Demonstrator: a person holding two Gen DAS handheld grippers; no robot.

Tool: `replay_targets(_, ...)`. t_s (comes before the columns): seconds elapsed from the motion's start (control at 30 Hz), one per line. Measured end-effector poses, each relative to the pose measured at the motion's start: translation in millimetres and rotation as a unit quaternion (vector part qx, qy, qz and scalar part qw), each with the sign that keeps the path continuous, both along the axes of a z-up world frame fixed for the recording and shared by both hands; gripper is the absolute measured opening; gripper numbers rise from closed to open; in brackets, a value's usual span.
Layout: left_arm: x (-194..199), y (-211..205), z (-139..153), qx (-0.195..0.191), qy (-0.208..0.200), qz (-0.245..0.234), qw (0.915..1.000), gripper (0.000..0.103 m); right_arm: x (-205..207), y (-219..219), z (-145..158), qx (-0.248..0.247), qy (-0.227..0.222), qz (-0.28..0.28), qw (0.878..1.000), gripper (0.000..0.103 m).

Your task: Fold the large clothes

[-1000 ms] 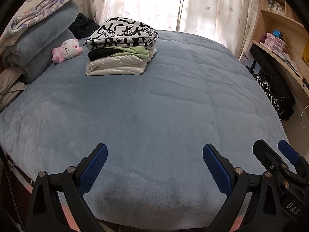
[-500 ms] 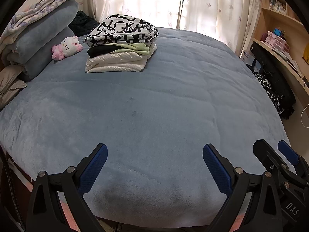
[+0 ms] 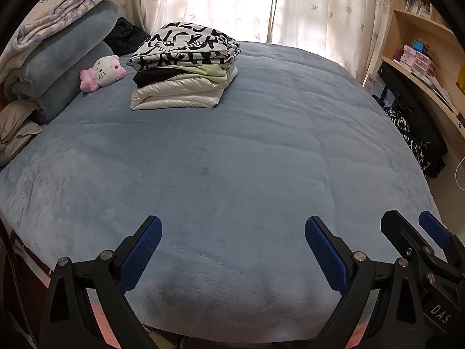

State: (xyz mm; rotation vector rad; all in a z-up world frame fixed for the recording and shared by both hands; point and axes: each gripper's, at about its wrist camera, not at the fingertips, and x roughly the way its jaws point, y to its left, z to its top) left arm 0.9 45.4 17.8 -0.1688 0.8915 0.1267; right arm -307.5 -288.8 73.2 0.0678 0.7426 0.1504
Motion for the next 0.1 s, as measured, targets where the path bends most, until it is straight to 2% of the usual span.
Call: replay_targets(0.1,1.1,1.7,-0.7,-0.004,0.004,-0.001,1.0,0.098,0.2,-0.7,0.1,0.0,0.0,0.0,1.0,0.1)
